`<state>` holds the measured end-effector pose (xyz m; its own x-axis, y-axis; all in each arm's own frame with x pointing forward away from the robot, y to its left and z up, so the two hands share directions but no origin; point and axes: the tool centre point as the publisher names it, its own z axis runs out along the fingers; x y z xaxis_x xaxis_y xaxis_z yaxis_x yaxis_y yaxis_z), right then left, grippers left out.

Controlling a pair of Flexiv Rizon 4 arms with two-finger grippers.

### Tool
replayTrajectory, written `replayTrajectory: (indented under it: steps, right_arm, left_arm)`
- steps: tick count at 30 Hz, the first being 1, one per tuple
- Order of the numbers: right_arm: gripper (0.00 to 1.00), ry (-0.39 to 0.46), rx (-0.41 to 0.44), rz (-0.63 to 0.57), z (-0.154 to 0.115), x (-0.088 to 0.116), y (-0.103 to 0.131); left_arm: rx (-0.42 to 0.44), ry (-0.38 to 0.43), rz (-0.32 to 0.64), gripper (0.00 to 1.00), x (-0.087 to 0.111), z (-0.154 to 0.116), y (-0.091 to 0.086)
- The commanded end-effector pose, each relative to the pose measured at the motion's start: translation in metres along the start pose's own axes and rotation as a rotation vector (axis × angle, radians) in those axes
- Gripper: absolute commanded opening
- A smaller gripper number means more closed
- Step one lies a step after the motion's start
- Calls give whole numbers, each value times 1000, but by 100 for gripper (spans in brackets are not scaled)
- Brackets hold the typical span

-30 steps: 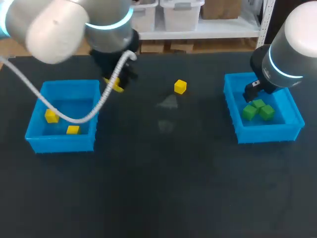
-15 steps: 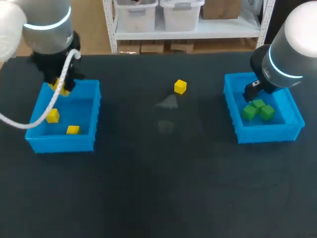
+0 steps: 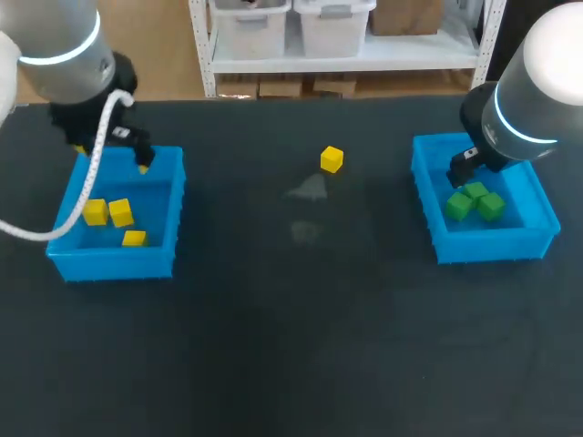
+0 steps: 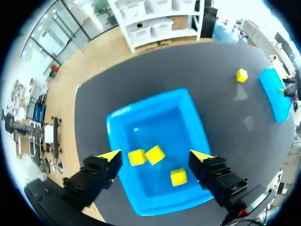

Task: Put the green cubes in the right bin and the yellow cubes in the left bin.

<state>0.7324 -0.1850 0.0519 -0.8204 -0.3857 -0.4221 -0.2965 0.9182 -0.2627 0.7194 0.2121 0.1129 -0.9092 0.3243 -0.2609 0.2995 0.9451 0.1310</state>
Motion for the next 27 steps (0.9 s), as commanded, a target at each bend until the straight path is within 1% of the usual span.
replayTrajectory:
  steps: [1,4,6,8,11,15,20,24,27]
  right_arm:
    - [100,-4,2,1,0,1,0]
    - [100,-4,2,1,0,1,0]
    - [100,-4,2,1,0,1,0]
    - [100,-4,2,1,0,1,0]
    - [100,-4,2,1,0,1,0]
    - [100,-4,2,1,0,1,0]
    - [100,-4,2,1,0,1,0]
    - [100,-4,2,1,0,1,0]
    - [100,-4,2,1,0,1,0]
  left_arm:
    - [11,-13,47,100,-41,-9,-24]
    - [37,-49,101,100,-69,-17,-50]
    - [52,-68,131,100,-86,-18,-66]
    - [63,-79,165,100,-98,-21,-84]
    - [73,-83,198,100,-113,-20,-105]
    - [101,-69,198,100,-133,-13,-127]
    - [114,-64,227,100,-151,-7,-156]
    - [128,-56,253,100,-159,0,-182]
    - [130,-40,274,100,-163,10,-201]
